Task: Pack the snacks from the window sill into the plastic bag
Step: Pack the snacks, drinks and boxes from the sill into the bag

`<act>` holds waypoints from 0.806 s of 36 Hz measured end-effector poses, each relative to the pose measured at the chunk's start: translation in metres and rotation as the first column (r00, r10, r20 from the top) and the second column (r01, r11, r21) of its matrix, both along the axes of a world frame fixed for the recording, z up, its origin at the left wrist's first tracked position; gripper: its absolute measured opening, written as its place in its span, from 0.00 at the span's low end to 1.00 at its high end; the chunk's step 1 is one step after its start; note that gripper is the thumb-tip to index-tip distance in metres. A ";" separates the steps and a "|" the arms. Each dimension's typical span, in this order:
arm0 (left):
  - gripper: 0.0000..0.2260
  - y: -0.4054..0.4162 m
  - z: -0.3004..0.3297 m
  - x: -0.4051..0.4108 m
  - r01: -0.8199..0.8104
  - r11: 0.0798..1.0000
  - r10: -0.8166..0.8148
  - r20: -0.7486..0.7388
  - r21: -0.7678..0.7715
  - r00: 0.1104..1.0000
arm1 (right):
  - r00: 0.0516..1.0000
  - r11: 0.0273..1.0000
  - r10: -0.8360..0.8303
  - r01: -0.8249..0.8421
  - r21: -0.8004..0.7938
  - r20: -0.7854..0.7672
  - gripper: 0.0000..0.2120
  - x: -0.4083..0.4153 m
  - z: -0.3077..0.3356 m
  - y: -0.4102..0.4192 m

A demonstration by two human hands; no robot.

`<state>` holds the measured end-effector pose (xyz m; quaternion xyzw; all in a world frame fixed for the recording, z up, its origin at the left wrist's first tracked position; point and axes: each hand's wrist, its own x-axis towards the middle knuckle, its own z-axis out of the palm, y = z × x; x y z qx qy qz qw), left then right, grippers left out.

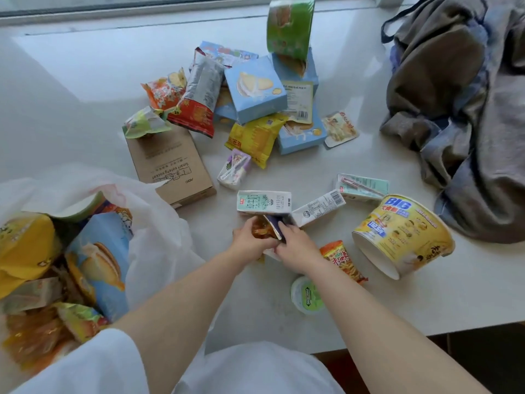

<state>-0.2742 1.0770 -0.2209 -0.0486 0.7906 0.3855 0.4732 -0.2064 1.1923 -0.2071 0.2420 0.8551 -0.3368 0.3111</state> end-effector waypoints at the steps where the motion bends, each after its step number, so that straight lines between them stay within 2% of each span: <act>1: 0.46 0.001 -0.004 0.000 0.007 1.000 -0.007 -0.009 0.012 1.000 | 1.000 1.000 0.013 -0.013 -0.027 -0.002 0.31 -0.001 0.001 0.002; 5: 0.39 0.003 0.001 -0.002 0.012 0.998 -0.008 -0.069 0.059 0.998 | 1.000 0.982 -0.004 0.003 -0.187 -0.007 0.33 0.001 0.004 0.006; 7: 0.38 0.003 0.004 -0.004 0.011 0.998 -0.008 -0.050 0.065 0.999 | 0.998 0.961 -0.059 0.057 -0.271 -0.002 0.33 0.002 0.004 0.006; 8: 0.33 0.004 0.004 -0.005 0.000 0.998 0.002 -0.038 0.067 0.999 | 0.994 0.943 -0.105 0.100 -0.318 0.002 0.32 0.002 0.006 0.006; 11: 0.19 0.006 0.004 -0.008 -0.018 1.000 0.017 -0.061 -0.009 0.998 | 0.972 0.866 -0.231 0.221 -0.449 0.033 0.31 0.004 0.013 0.009; 14: 0.13 0.008 0.002 -0.009 0.031 0.993 -0.047 -0.139 -0.118 0.989 | 0.973 0.843 -0.224 0.225 -0.489 0.061 0.30 0.007 0.015 0.012; 17: 0.17 0.013 0.003 -0.007 0.034 0.980 -0.069 -0.177 -0.194 0.982 | 0.933 0.866 -0.356 0.353 -0.354 0.058 0.23 0.016 0.012 0.012; 19: 0.19 0.017 0.000 -0.006 0.033 0.972 -0.081 -0.195 -0.234 0.977 | 0.899 0.900 -0.430 0.420 -0.116 -0.083 0.18 0.027 0.014 0.018; 21: 0.21 0.019 -0.001 -0.005 0.032 0.961 -0.090 -0.201 -0.276 0.975 | 0.908 0.901 -0.369 0.402 0.166 -0.198 0.14 0.040 0.014 0.026; 23: 0.21 0.021 -0.002 -0.004 0.045 0.949 -0.117 -0.215 -0.311 0.970 | 0.935 0.867 -0.324 0.355 0.350 -0.146 0.18 0.055 0.012 0.032; 26: 0.20 0.023 -0.001 -0.003 0.076 0.939 -0.156 -0.218 -0.335 0.963 | 0.934 0.873 -0.353 0.306 0.381 0.058 0.32 0.072 0.006 0.034; 29: 0.21 0.019 0.000 -0.002 0.102 0.933 -0.178 -0.200 -0.344 0.963 | 0.894 0.864 -0.439 0.395 0.311 0.085 0.34 0.080 -0.005 0.034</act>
